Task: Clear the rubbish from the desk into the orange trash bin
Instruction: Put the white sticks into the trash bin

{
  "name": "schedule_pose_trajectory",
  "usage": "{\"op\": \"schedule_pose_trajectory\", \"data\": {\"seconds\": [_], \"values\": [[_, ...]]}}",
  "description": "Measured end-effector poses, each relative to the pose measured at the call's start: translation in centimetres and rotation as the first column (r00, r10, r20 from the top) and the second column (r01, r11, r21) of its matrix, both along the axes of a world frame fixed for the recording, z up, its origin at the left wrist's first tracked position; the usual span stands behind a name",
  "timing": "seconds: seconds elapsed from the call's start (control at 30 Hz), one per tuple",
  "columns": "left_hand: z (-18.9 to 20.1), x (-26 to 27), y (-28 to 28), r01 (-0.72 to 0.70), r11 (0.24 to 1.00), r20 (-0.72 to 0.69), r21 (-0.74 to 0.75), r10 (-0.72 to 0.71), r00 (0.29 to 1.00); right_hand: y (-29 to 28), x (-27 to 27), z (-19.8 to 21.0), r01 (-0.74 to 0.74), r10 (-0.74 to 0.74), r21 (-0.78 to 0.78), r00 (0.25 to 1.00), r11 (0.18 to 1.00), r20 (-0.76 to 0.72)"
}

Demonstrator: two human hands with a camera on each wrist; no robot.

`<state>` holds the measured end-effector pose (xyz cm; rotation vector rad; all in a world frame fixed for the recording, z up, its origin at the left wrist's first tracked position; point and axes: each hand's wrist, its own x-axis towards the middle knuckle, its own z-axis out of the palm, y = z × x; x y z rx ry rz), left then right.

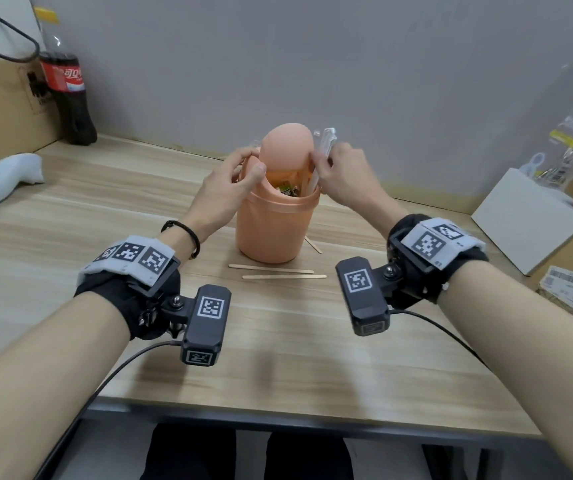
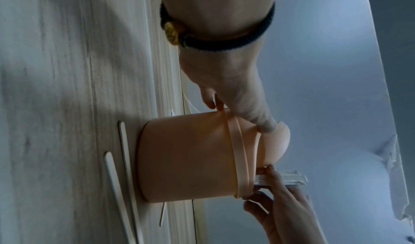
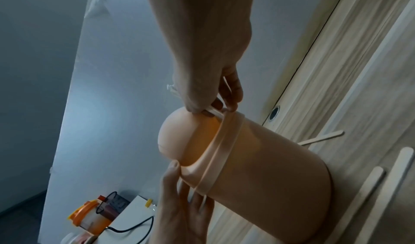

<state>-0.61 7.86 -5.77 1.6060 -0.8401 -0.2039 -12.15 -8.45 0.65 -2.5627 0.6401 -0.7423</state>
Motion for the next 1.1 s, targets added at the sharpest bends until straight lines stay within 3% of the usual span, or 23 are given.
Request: {"op": "schedule_pose_trajectory", "data": {"seconds": [0.17, 0.27, 0.43, 0.53, 0.67, 0.87, 1.1], "values": [[0.2, 0.0, 0.1, 0.005, 1.0, 0.005, 0.015, -0.005, 1.0, 0.0, 0.3, -1.2, 0.065, -0.067, -0.027, 0.995, 0.998, -0.077], [0.3, -0.2, 0.1, -0.011, 1.0, 0.012, 0.023, 0.011, 1.0, 0.1, 0.1, -1.5, 0.003, -0.007, -0.028, 0.989, 1.0, -0.149], [0.3, -0.5, 0.2, -0.017, 1.0, 0.014, 0.017, 0.016, 1.0, 0.0, -1.5, -0.3, -0.163, 0.196, 0.287, 0.976, 0.944, -0.091], [0.2, -0.5, 0.1, -0.024, 1.0, 0.016, 0.008, 0.024, 1.0, -0.2, -2.6, 0.9, -0.238, 0.244, 0.347, 0.969, 0.907, 0.029], [0.2, -0.6, 0.2, -0.028, 1.0, 0.017, 0.002, 0.028, 0.999, -0.2, -2.8, 2.5, -0.255, 0.233, 0.289, 0.967, 0.923, 0.107], [0.2, -0.6, 0.2, -0.022, 1.0, 0.001, 0.001, 0.022, 1.0, -0.2, -2.3, 3.8, -0.19, 0.189, 0.088, 0.982, 0.978, 0.02], [0.2, -0.5, 0.2, -0.012, 1.0, -0.001, 0.003, 0.012, 1.0, -0.4, -1.2, 2.7, -0.108, 0.113, 0.061, 0.991, 0.992, -0.07]]}}
